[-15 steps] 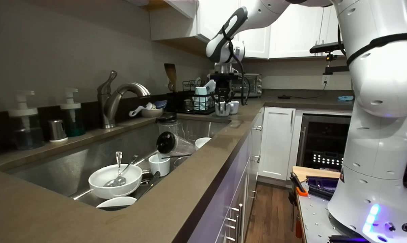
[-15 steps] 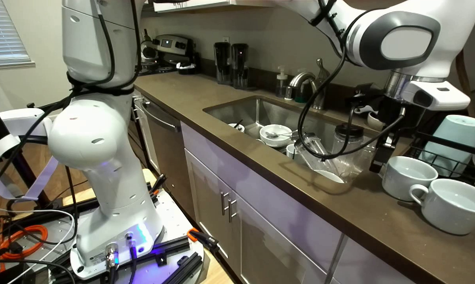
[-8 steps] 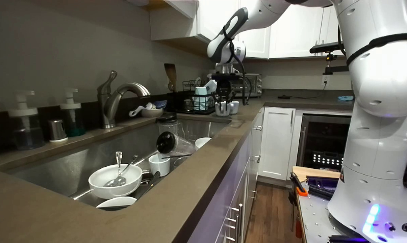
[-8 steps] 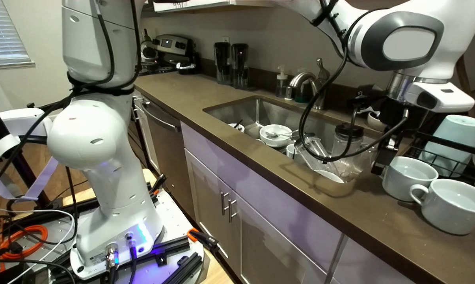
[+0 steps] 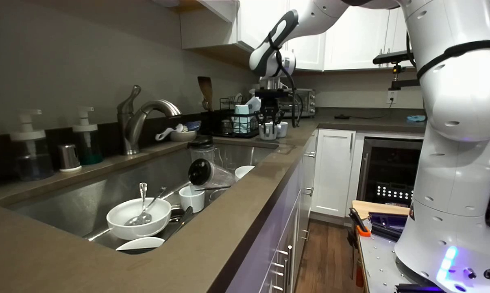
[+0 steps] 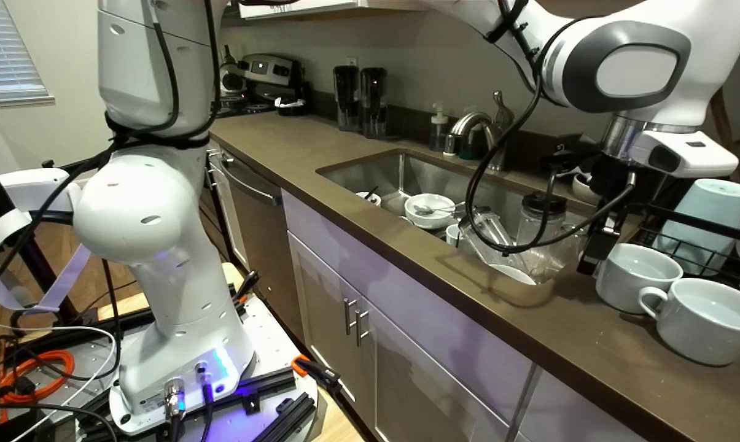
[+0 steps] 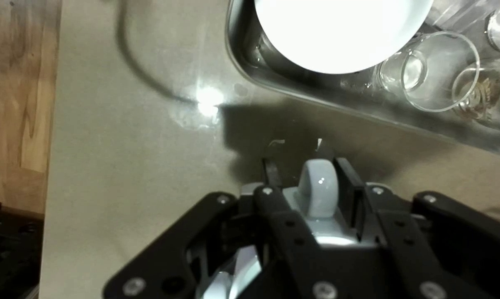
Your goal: Pour the water out of the mug on the left and move the mug to the left side of the sink
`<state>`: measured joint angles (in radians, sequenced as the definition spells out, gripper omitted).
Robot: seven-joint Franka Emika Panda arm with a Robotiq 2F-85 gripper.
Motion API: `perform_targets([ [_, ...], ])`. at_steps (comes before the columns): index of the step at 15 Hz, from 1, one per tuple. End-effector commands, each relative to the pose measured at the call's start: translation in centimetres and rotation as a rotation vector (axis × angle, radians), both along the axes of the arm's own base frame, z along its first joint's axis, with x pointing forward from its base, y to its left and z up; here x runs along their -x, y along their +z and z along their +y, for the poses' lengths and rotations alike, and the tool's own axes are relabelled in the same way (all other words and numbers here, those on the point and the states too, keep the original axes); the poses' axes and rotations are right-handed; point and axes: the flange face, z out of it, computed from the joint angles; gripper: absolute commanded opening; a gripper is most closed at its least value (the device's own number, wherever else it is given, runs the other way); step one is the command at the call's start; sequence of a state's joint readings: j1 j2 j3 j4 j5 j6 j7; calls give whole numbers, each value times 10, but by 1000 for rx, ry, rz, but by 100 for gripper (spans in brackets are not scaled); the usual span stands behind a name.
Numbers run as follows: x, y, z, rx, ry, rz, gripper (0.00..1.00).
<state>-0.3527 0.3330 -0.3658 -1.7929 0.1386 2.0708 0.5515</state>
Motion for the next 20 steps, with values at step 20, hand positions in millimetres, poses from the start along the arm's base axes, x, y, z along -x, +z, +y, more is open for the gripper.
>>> perform_targets([
  [20, 3, 13, 23, -14, 39, -25, 4],
])
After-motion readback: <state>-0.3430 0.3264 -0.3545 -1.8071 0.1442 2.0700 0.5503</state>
